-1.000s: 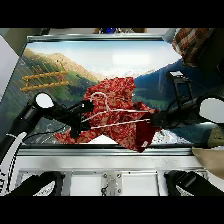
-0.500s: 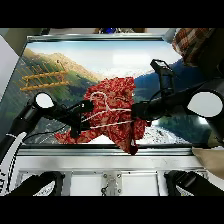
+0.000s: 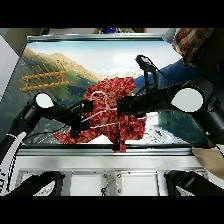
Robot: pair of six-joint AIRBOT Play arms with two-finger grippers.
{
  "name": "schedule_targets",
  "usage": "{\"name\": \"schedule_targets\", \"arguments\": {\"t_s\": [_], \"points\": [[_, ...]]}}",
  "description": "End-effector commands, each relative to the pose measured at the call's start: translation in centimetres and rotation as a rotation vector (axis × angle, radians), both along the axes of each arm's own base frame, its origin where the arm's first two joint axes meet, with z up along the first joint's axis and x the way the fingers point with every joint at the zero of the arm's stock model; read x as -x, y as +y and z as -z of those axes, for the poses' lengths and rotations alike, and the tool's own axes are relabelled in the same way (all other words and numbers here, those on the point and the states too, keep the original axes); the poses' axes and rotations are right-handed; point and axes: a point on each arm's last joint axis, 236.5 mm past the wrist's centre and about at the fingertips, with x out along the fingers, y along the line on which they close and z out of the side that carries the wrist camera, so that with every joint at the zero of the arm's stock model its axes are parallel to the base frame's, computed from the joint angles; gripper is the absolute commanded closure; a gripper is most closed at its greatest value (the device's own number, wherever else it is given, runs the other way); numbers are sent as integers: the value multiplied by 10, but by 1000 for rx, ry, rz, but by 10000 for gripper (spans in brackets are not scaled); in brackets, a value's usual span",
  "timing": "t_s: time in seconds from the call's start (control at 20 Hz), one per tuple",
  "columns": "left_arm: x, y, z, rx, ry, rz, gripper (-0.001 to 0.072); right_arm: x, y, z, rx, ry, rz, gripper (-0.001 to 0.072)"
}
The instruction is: Fold the clothes and pants, and hang the long-sleeved shirts on hangers.
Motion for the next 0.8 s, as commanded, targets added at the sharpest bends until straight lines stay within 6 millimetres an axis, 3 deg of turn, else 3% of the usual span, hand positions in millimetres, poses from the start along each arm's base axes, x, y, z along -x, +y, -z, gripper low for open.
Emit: {"name": "schedule_targets", "arguments": {"t_s": [0.0,0.3,0.35,0.4,0.45,0.5,0.55,0.65,0.75], "points": [[0,0,0,1,-2,3,686,-2,5,-1,-18,-5,-1,693],[0,0,-1,1,-1,3,686,3,3,-3,-17,6,-8,682],[0,0,-1,1,-1,3,686,3,2,-5,-20,1,-8,587],[0,0,-1,1,-1,3,686,4,2,-7,-21,-11,-17,288],[0,0,-1,1,-1,3,686,6,3,-10,-18,-35,-46,92],[0,0,-1,1,-1,3,686,7,2,-12,-16,-47,-57,142],[0,0,-1,1,-1,3,686,9,0,-18,-20,-72,-70,240],[2,0,-1,0,5,7,686,30,-20,-23,28,-117,-245,44],[4,0,-1,0,11,11,686,34,-35,-28,0,-144,-361,44]]}}
